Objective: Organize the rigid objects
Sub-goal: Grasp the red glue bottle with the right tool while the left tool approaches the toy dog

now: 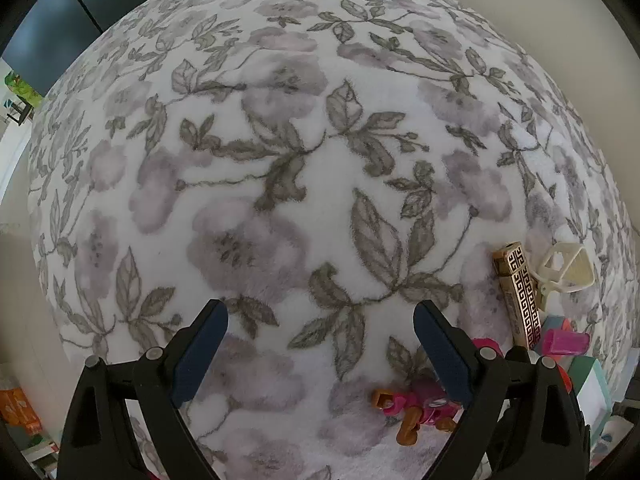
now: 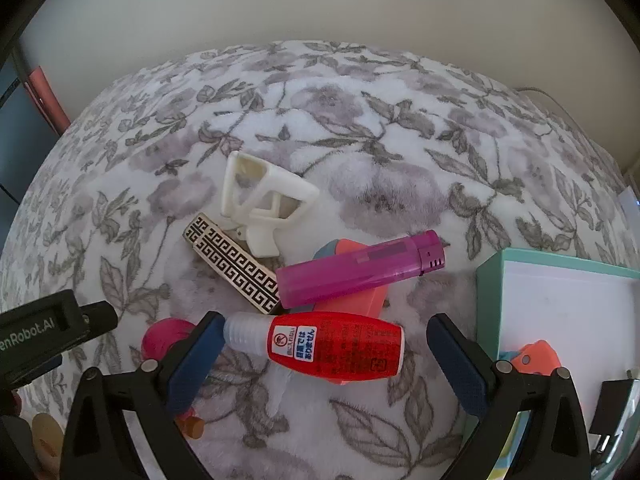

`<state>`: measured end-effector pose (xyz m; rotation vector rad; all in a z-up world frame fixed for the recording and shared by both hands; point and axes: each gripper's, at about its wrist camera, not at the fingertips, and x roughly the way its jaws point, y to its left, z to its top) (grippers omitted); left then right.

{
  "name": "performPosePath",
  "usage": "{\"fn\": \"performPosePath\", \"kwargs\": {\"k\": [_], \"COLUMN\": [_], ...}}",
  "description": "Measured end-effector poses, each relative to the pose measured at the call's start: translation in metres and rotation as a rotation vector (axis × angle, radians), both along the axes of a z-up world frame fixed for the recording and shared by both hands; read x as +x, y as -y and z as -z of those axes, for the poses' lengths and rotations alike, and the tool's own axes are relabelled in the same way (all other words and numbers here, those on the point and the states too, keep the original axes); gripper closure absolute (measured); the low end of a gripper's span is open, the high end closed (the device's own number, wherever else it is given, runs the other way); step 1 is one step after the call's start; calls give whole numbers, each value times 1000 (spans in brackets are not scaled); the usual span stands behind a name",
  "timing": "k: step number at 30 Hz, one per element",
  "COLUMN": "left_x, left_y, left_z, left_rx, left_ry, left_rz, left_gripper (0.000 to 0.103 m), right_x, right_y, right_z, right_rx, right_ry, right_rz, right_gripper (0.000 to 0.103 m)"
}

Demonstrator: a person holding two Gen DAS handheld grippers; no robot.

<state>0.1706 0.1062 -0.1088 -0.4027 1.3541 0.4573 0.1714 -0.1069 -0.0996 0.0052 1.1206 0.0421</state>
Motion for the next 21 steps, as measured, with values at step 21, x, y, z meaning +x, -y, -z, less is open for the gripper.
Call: {"fn": "performPosePath", "kwargs": {"k": [21], "left_x": [10], "left_y": [46], "left_z": [-3], "left_rx": [-17], "left_ry": [14], "left_rz": [93], "left_gripper": [9], "right_x": [-4], "right_y": [19], "right_z": [-10], "right_rx": [103], "right_ry": [-25], "right_rz": [28], "right_gripper": [23]}}
